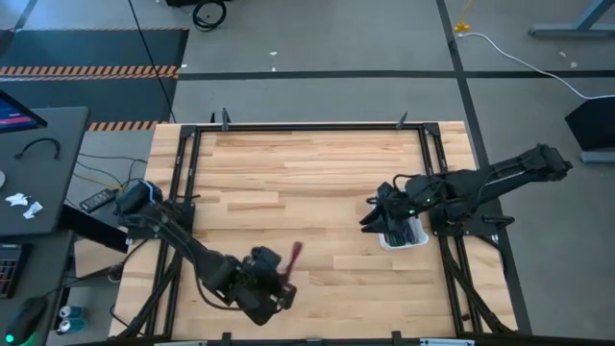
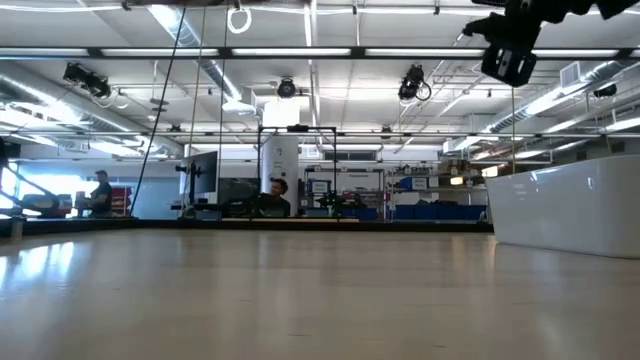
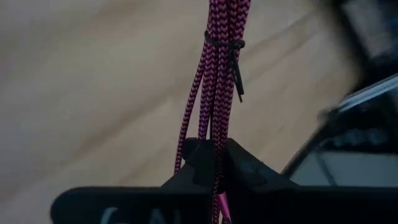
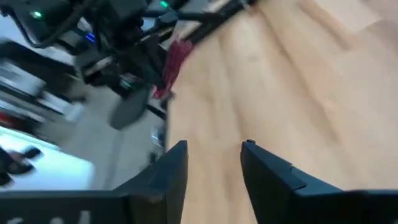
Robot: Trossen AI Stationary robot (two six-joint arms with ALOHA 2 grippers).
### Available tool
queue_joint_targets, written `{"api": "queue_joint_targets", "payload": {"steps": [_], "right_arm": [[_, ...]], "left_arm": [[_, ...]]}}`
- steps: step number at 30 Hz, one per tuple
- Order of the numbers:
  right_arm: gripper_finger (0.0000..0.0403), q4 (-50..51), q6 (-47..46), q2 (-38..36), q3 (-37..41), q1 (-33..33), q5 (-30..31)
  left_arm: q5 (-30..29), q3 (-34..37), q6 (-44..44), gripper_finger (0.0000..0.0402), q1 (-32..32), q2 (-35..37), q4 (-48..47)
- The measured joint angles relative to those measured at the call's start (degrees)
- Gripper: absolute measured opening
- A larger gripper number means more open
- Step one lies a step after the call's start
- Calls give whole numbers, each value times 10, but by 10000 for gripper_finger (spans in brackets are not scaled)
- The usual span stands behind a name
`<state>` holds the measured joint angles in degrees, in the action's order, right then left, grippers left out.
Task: Pick and place USB-C Cables
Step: Put the red charging cable into the white bin
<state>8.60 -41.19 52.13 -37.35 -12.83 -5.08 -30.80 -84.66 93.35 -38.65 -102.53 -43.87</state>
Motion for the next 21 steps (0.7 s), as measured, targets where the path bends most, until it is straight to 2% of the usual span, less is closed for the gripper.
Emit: {"api": "queue_joint_targets", "payload": {"steps": [2, 6, 9, 12, 15, 18, 21], "right_arm": [[165, -83, -20, 13, 25, 3, -12], [209, -296, -17, 60, 52, 2, -15], [244, -406, 14, 99, 42, -1, 4], [269, -419, 34, 127, 12, -2, 9], [275, -419, 49, 149, -17, -2, -6], [263, -420, 70, 162, -42, -6, -11], [230, -420, 71, 167, -58, -7, -4]], "left_arm": [[-32, -32, -56, 19, 15, 4, 2], [-37, -85, -181, 18, 58, 2, 39], [-39, -107, -261, 20, 90, 3, 80], [-36, -122, -322, 23, 115, 2, 102], [-36, -129, -359, 24, 134, 3, 125], [-27, -129, -385, 25, 146, 3, 143], [-15, -129, -390, 26, 152, 3, 152]]}}
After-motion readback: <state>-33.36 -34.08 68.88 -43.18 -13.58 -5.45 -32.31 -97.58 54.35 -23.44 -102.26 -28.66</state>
